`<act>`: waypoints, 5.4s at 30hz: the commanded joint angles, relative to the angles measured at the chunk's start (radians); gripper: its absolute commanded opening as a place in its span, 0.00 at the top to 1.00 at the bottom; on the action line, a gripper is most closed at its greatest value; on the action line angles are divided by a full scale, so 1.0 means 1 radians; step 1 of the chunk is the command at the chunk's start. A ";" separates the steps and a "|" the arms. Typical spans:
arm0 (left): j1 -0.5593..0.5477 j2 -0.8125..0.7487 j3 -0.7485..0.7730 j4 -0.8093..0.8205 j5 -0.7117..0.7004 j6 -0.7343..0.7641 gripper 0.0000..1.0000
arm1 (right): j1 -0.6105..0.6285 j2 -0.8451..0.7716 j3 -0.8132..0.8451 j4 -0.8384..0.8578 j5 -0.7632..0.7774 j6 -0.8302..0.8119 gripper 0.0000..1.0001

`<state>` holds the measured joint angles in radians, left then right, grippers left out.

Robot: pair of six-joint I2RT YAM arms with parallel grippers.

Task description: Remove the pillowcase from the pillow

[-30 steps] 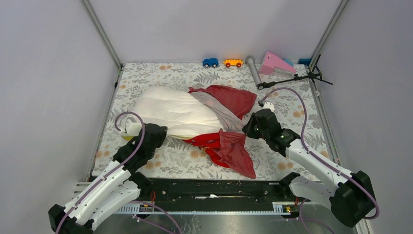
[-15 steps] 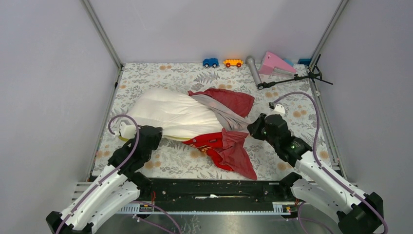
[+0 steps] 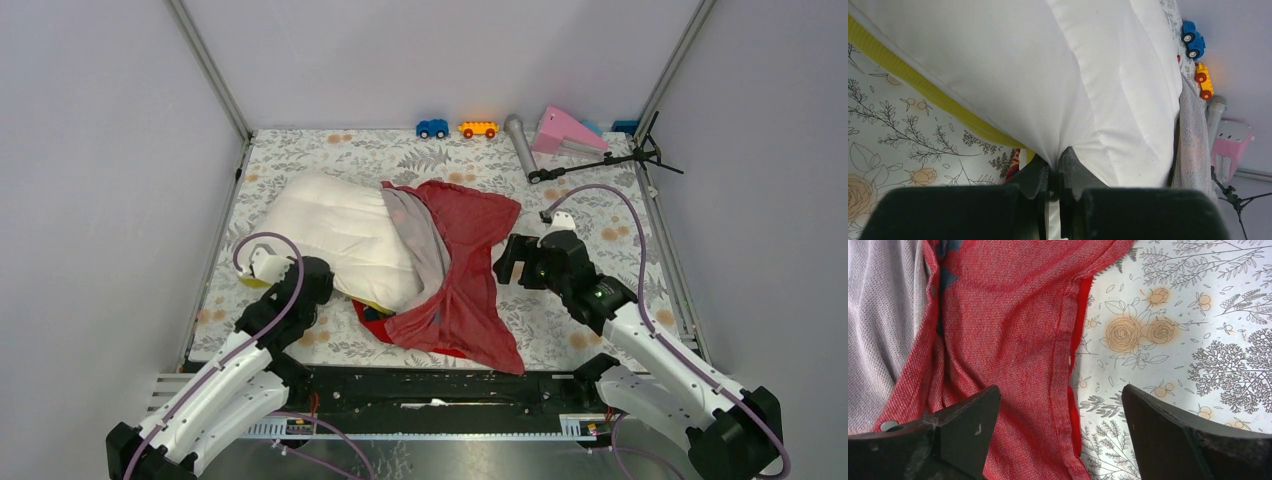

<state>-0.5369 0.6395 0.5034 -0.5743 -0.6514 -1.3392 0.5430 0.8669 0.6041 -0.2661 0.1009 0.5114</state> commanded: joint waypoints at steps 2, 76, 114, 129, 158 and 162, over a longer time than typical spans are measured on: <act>0.009 0.011 0.009 0.101 -0.052 0.033 1.00 | -0.006 0.023 0.084 -0.042 -0.057 -0.038 0.00; 0.009 -0.069 0.221 -0.337 -0.395 -0.154 1.00 | 0.062 -0.035 -0.008 -0.219 0.633 0.202 0.99; 0.009 0.151 0.492 -0.258 -0.195 0.282 0.07 | 0.051 -0.318 -0.071 -0.075 0.549 0.144 1.00; -0.299 0.482 0.594 -0.028 0.183 0.783 0.01 | 0.050 -0.253 -0.080 -0.027 0.421 0.110 1.00; -0.378 0.904 0.559 -0.013 0.279 0.733 0.98 | 0.050 -0.239 -0.080 -0.063 0.489 0.109 1.00; -0.248 0.704 0.439 0.084 0.293 0.685 1.00 | 0.050 -0.287 -0.070 -0.094 0.574 0.116 1.00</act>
<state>-0.9016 1.5234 1.0321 -0.5488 -0.3210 -0.5838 0.5964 0.6292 0.5167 -0.3599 0.5640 0.6178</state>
